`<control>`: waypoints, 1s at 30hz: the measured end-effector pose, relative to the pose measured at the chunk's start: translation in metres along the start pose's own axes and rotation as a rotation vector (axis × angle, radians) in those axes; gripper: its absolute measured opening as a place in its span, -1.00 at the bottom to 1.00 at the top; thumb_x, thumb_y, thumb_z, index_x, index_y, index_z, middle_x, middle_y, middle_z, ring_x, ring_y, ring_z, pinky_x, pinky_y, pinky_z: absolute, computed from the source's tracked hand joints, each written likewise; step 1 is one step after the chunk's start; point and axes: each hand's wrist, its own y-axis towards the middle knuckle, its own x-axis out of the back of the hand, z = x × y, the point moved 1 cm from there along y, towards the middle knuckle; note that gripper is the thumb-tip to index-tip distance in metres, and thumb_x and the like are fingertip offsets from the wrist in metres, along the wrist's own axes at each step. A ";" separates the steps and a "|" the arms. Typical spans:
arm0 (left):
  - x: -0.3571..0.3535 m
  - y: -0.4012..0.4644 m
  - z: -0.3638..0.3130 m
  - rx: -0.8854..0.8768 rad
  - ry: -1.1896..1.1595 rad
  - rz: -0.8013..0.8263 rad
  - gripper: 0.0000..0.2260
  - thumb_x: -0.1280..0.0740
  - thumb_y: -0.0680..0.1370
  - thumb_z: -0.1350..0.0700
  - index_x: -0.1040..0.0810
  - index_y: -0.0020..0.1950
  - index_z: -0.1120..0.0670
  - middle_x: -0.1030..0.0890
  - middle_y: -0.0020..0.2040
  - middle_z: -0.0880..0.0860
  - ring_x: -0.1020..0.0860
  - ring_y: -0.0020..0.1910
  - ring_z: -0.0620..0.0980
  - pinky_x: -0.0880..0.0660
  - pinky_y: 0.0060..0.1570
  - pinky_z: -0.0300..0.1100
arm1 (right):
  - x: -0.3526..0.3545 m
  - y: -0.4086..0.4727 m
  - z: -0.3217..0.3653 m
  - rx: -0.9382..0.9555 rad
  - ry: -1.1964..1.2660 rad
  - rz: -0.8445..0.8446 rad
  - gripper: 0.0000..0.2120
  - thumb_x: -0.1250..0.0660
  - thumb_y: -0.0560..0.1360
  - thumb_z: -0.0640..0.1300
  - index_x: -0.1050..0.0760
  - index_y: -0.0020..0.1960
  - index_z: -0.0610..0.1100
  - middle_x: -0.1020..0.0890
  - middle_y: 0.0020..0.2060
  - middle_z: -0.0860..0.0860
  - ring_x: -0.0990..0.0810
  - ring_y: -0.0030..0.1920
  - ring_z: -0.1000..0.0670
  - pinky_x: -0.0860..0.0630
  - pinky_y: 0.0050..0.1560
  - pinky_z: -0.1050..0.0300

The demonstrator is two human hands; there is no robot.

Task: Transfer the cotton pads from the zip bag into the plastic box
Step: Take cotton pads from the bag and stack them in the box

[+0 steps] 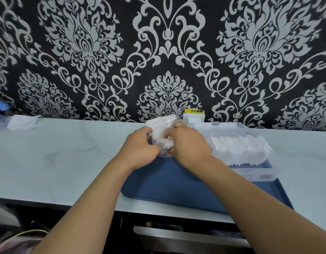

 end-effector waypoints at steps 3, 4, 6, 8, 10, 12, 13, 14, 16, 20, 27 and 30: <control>-0.001 0.002 0.002 -0.006 0.001 0.022 -0.45 -0.44 0.43 0.24 -0.44 0.40 0.05 -0.60 0.21 -0.05 -0.59 0.14 -0.06 -0.55 0.11 -0.17 | 0.001 -0.001 0.002 0.010 -0.054 0.051 -0.77 -0.43 0.41 -0.16 -0.61 0.05 0.01 -0.56 0.08 -0.03 -0.63 -0.04 -0.21 -0.57 -0.12 -0.01; -0.002 0.003 0.004 -0.007 0.002 0.027 -0.43 -0.44 0.42 0.23 -0.43 0.43 0.04 -0.60 0.23 -0.04 -0.59 0.16 -0.05 -0.55 0.14 -0.15 | 0.000 -0.001 0.001 0.007 -0.069 0.073 -0.80 -0.42 0.42 -0.16 -0.61 0.04 0.00 -0.59 0.05 -0.03 -0.63 -0.01 -0.21 -0.56 -0.12 0.00; -0.002 0.003 0.005 -0.021 0.016 0.022 -0.44 -0.42 0.41 0.26 -0.46 0.40 0.02 -0.61 0.23 -0.05 -0.60 0.14 -0.05 -0.57 0.10 -0.15 | 0.000 -0.002 0.000 -0.012 -0.067 0.112 -0.86 -0.38 0.44 -0.18 -0.57 -0.03 -0.02 -0.63 -0.01 -0.05 -0.62 0.02 -0.20 -0.51 -0.15 0.04; -0.002 0.004 0.007 -0.052 0.049 -0.002 -0.51 -0.37 0.42 0.30 -0.50 0.32 0.00 -0.63 0.18 -0.06 -0.63 0.04 -0.02 -0.60 0.04 -0.10 | 0.000 -0.003 0.000 -0.003 -0.067 0.132 -0.87 -0.33 0.46 -0.19 -0.50 -0.05 0.02 -0.62 -0.03 -0.06 -0.60 0.02 -0.20 -0.42 -0.19 0.08; -0.001 0.005 0.010 -0.093 0.090 -0.038 -0.55 -0.36 0.44 0.30 -0.50 0.29 -0.02 -0.63 0.14 -0.06 -0.64 -0.03 0.01 -0.61 0.01 -0.07 | 0.001 -0.004 0.000 0.034 -0.062 0.130 -0.78 -0.28 0.49 -0.20 -0.47 0.06 0.07 -0.62 0.00 -0.06 -0.59 0.02 -0.22 -0.43 -0.18 0.05; 0.001 0.007 0.011 -0.116 0.110 -0.087 -0.55 -0.34 0.46 0.31 -0.49 0.30 -0.02 -0.61 0.11 -0.08 -0.63 -0.05 0.01 -0.57 -0.03 -0.12 | 0.006 -0.006 -0.003 0.085 0.000 0.109 -0.79 -0.26 0.51 -0.17 -0.39 0.04 0.12 -0.60 -0.04 -0.05 -0.58 -0.03 -0.23 -0.51 -0.14 -0.01; 0.002 0.007 0.011 -0.122 0.116 -0.109 -0.56 -0.32 0.47 0.32 -0.49 0.29 -0.03 -0.59 0.09 -0.08 -0.62 -0.07 0.03 -0.57 -0.03 -0.10 | 0.009 -0.008 -0.005 0.106 0.052 0.102 -0.83 -0.27 0.51 -0.13 -0.36 0.00 0.12 -0.59 -0.09 -0.03 -0.58 -0.09 -0.21 -0.54 -0.14 -0.03; 0.004 0.007 0.010 -0.130 0.128 -0.127 -0.57 -0.30 0.47 0.32 -0.50 0.28 -0.03 -0.59 0.08 -0.07 -0.62 -0.08 0.06 -0.58 -0.01 -0.07 | 0.012 -0.011 -0.008 0.123 0.122 0.105 -0.86 -0.29 0.53 -0.11 -0.37 -0.02 0.11 -0.58 -0.16 0.00 -0.59 -0.18 -0.17 -0.56 -0.15 -0.04; 0.006 0.006 0.011 -0.138 0.156 -0.132 -0.57 -0.30 0.46 0.33 -0.51 0.26 -0.03 -0.58 0.08 -0.06 -0.62 -0.09 0.10 -0.59 0.03 -0.02 | 0.021 -0.017 -0.011 0.139 0.386 0.127 -0.88 -0.36 0.54 -0.13 -0.45 0.00 0.05 -0.58 -0.24 0.01 -0.59 -0.41 -0.10 -0.59 -0.28 0.02; 0.010 0.007 0.013 -0.131 0.226 -0.064 -0.59 -0.31 0.42 0.25 -0.53 0.22 -0.05 -0.59 0.14 -0.05 -0.60 0.06 0.08 -0.57 0.05 -0.02 | 0.044 -0.026 -0.013 0.084 0.974 0.042 -0.89 -0.38 0.55 -0.28 -0.55 0.07 -0.18 -0.59 -0.32 0.03 -0.48 -0.58 0.00 -0.41 -0.55 0.24; 0.012 -0.027 -0.039 -0.381 -0.434 -0.059 -0.64 -0.31 0.43 0.08 -0.59 0.22 -0.09 -0.57 0.23 -0.08 -0.54 0.18 -0.22 -0.50 0.12 -0.32 | 0.059 -0.035 -0.041 -0.056 1.093 0.168 -0.84 -0.38 0.56 -0.17 -0.58 0.11 -0.20 -0.51 -0.37 -0.06 -0.37 -0.46 0.06 -0.25 -0.52 0.24; -0.008 -0.034 -0.048 -0.258 -0.468 0.090 -0.84 -0.31 0.64 0.02 -0.65 0.14 -0.01 -0.70 -0.03 0.04 -0.69 -0.12 -0.02 -0.64 -0.19 -0.13 | 0.069 -0.041 -0.048 -0.016 1.087 0.133 -0.87 -0.40 0.53 -0.24 -0.62 0.07 -0.17 -0.58 -0.32 -0.01 -0.45 -0.38 0.06 -0.40 -0.48 0.22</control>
